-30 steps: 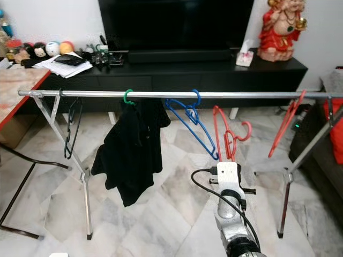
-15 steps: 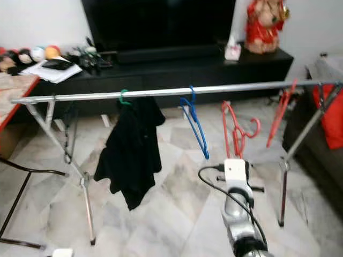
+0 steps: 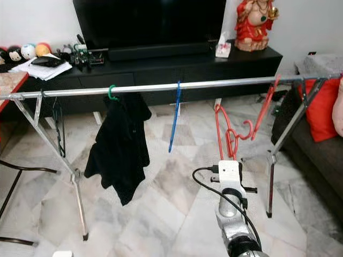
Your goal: Hang hanger
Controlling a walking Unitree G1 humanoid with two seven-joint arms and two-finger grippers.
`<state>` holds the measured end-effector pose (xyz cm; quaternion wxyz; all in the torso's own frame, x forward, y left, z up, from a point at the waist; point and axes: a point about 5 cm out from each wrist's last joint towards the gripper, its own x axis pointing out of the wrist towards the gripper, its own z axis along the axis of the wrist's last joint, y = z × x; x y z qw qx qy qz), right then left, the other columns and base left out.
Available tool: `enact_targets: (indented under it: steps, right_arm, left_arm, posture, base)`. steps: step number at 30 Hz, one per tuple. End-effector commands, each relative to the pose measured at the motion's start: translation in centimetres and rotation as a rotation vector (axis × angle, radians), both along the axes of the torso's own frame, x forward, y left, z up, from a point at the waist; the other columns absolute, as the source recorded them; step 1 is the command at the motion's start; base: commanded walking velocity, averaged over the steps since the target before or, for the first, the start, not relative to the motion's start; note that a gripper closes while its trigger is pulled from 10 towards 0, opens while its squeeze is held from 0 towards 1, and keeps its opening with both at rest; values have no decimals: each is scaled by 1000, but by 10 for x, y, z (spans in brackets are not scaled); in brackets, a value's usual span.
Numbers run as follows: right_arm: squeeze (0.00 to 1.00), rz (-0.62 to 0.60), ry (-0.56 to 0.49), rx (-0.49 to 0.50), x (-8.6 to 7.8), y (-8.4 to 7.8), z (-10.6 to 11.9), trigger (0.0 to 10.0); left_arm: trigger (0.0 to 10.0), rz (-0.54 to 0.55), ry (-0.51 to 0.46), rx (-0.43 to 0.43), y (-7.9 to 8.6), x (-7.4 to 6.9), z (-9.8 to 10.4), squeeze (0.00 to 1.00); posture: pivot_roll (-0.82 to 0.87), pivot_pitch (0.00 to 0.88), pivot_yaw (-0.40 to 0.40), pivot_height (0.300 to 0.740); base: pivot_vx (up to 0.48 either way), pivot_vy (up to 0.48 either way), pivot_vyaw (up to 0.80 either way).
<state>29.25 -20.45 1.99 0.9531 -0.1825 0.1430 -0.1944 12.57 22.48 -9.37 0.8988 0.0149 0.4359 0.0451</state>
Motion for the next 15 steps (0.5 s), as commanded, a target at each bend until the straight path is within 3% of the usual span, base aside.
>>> enact_targets:
  steps: [1, 15]
  right_arm:
    - [0, -7, -18, 12, 3, 1, 4, 10000]
    - [0, -9, -18, 15, 4, 1, 4, 10000]
  left_arm:
    - [10000, -6, 24, 1, 0, -4, -2, 0]
    - [10000, -9, 32, 8, 0, -6, -2, 0]
  posture:
    - [-82, 0, 39, 740]
    - [-80, 0, 38, 740]
  base:
    - [0, 0, 0]
    - [255, 0, 0]
